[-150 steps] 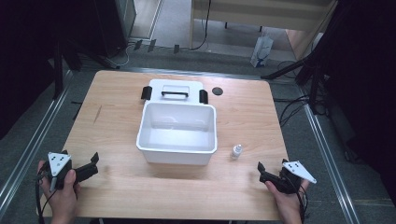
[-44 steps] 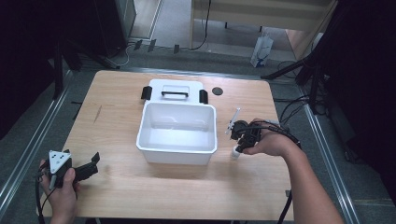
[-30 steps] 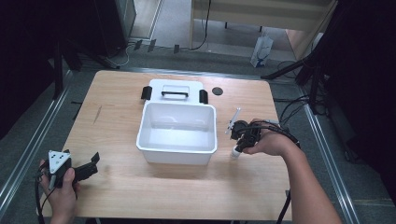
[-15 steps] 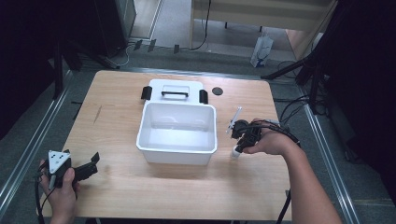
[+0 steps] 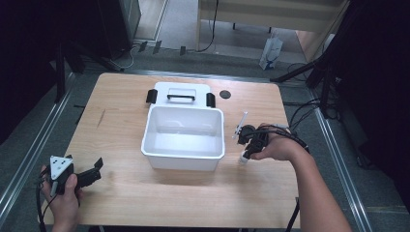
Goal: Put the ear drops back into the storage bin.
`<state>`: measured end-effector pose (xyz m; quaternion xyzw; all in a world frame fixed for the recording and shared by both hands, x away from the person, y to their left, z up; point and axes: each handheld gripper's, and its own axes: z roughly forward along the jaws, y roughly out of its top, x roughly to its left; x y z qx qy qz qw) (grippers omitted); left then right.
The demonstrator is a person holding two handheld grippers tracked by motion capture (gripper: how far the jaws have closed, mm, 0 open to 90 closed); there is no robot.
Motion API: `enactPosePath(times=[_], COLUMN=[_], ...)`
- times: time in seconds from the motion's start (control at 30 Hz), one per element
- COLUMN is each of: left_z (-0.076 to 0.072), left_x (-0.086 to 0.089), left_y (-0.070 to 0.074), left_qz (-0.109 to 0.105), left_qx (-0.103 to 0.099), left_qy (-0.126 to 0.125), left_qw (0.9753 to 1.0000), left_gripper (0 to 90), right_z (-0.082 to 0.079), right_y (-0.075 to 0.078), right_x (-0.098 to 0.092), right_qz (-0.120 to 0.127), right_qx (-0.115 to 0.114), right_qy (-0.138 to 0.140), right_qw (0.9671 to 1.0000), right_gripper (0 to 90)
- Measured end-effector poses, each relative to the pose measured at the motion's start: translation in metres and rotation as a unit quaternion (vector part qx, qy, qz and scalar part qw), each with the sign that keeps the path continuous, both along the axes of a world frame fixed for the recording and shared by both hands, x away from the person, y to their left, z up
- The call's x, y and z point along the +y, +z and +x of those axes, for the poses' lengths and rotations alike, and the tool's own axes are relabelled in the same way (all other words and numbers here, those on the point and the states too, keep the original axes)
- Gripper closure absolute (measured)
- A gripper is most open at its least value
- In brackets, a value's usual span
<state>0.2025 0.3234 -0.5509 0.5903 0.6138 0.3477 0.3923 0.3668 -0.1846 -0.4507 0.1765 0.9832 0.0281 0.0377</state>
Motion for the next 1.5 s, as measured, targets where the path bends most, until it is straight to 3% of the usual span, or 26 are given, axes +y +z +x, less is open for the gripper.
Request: enactPosePath(times=[0.53,0.77,1.03,1.5], left_z=[0.0,0.0,0.0,0.0], left_x=[0.0,0.0,0.0,0.0], left_y=[0.0,0.0,0.0,0.0], left_qz=[0.001,0.001,0.001,-0.002], left_qx=[-0.001,-0.001,-0.002,-0.002], left_qy=[0.001,0.0,0.001,0.001], left_qw=[1.0,1.0,1.0,1.0], left_gripper=[0.0,0.0,0.0,0.0], right_z=[0.001,0.003,0.006,0.007], right_y=[0.0,0.013,0.04,0.077], right_x=[-0.003,-0.007,0.0,0.008], right_qz=[0.014,0.027,0.029,0.031], right_qx=[0.014,0.005,-0.017,-0.018], right_qy=[0.01,0.011,0.025,0.026], right_qw=[0.9998,0.9996,0.9991,0.999], right_gripper=[72.1,72.1,72.0,72.1])
